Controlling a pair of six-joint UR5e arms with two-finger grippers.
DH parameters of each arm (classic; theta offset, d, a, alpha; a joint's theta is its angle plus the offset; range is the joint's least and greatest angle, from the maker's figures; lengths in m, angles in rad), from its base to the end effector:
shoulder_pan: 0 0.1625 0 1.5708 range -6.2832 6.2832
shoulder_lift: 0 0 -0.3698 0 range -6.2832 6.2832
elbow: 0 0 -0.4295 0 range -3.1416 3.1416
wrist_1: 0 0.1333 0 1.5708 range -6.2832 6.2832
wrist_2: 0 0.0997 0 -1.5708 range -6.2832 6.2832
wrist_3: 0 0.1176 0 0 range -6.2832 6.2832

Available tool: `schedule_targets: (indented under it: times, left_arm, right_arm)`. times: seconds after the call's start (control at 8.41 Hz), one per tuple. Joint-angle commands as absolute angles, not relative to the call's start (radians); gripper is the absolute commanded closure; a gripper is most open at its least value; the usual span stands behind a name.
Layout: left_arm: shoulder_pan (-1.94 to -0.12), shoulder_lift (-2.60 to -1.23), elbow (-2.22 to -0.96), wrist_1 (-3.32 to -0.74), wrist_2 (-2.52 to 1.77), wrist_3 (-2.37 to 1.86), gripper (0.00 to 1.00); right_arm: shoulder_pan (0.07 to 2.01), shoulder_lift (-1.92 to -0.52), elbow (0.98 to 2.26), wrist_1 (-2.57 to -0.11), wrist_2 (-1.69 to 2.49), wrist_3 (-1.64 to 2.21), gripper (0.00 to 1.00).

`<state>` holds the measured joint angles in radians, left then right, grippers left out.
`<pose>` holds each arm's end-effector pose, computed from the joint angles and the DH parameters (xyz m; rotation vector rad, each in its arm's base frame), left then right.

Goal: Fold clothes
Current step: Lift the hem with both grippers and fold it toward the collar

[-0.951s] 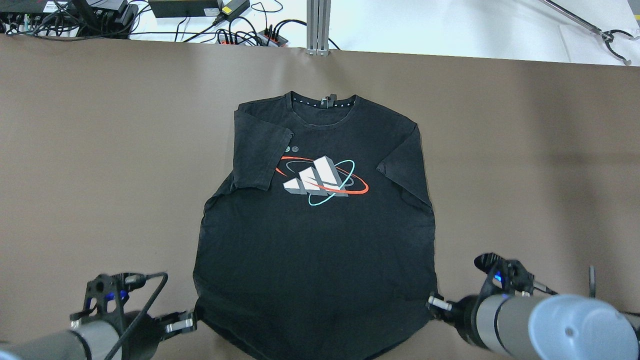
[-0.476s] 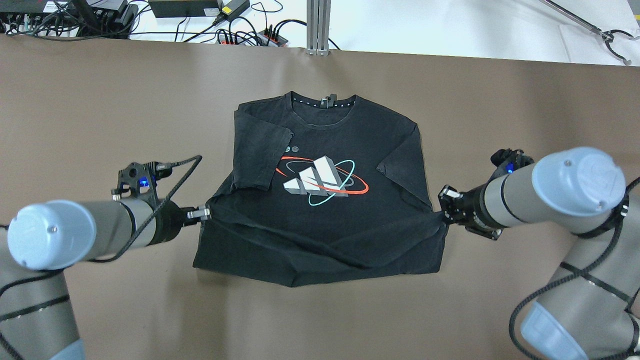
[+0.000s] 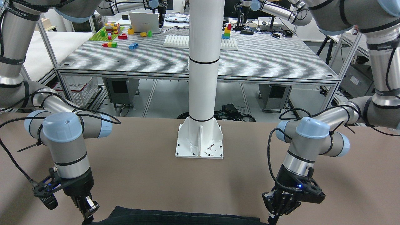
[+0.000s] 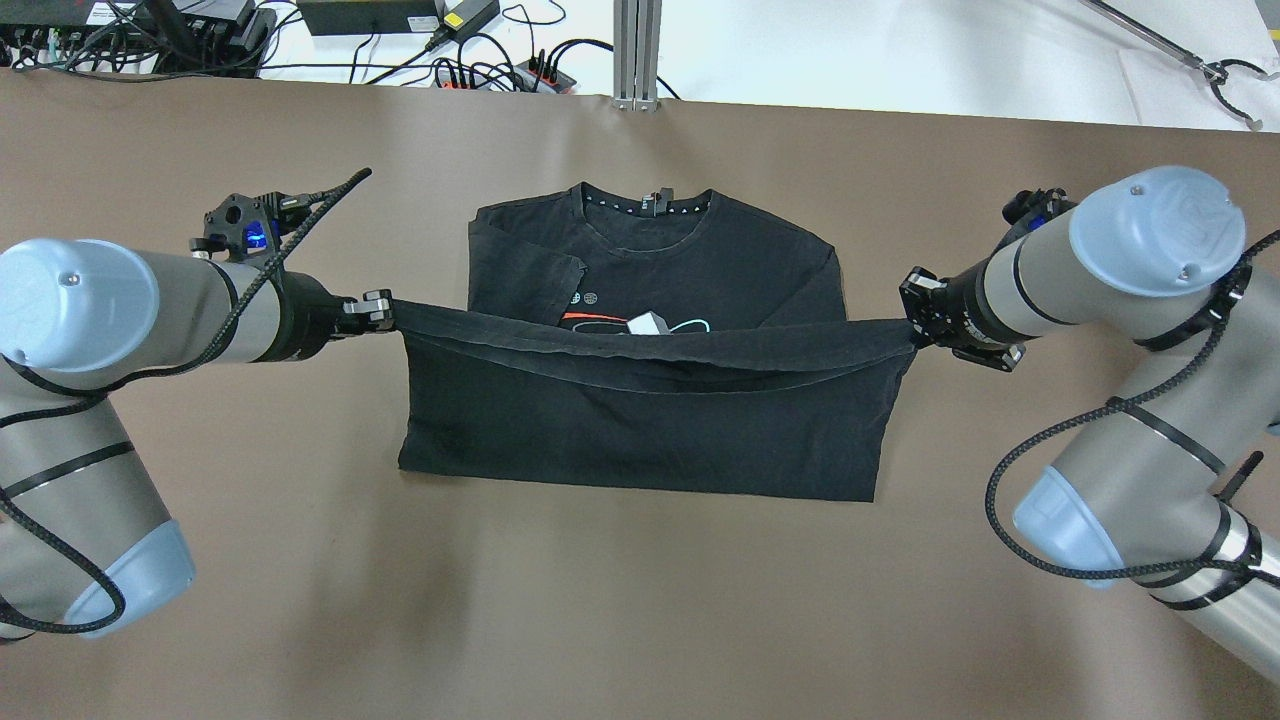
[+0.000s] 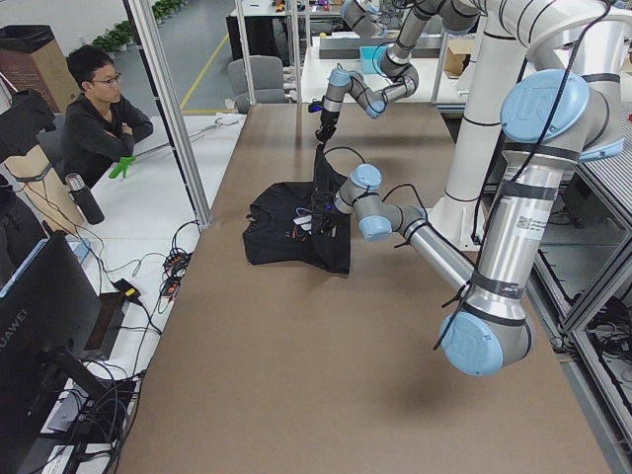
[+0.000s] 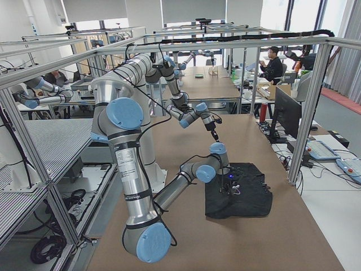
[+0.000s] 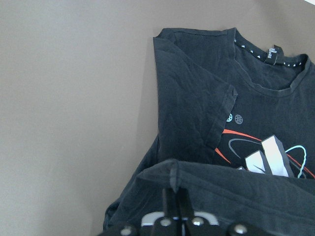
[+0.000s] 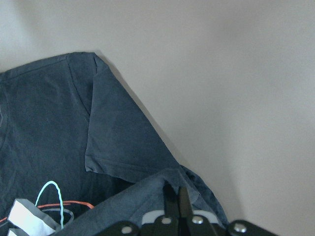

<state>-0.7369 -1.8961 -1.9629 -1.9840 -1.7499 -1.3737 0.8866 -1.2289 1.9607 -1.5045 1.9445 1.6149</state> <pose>0.3607 -0.4790 0.1897 0.3674 1.0855 -0.3787 -0.3038 -0.5155 0.2289 -0.0002 -0.8840 0.7221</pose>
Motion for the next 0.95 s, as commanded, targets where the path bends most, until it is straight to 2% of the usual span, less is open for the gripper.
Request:
schedule_targets:
  times: [0.0,0.36,0.59,0.83]
  left_arm:
    - [-0.784,-1.94,-1.903,-1.985,-1.769,-1.365,1.0]
    - [-0.805,-2.142,-1.639,-2.0,-1.766,-1.348,1.0]
    - [-0.837,-2.171,-1.57,-2.002,-1.766,-1.307,1.0]
    - [-0.861,-2.203,-1.43,-2.11,-1.77,-1.305,1.0]
  right_arm:
    - [0.954,-1.157,1.829,-1.499,1.94,1.522,1.0]
    - [0.957,-1.057,1.662,-1.421,1.925,1.5,1.0]
    - [0.959,-0.993,1.455,-1.236,1.911,1.496,1.0]
    - [0.983,-0.966,1.395,-1.212,1.91,1.461,1.0]
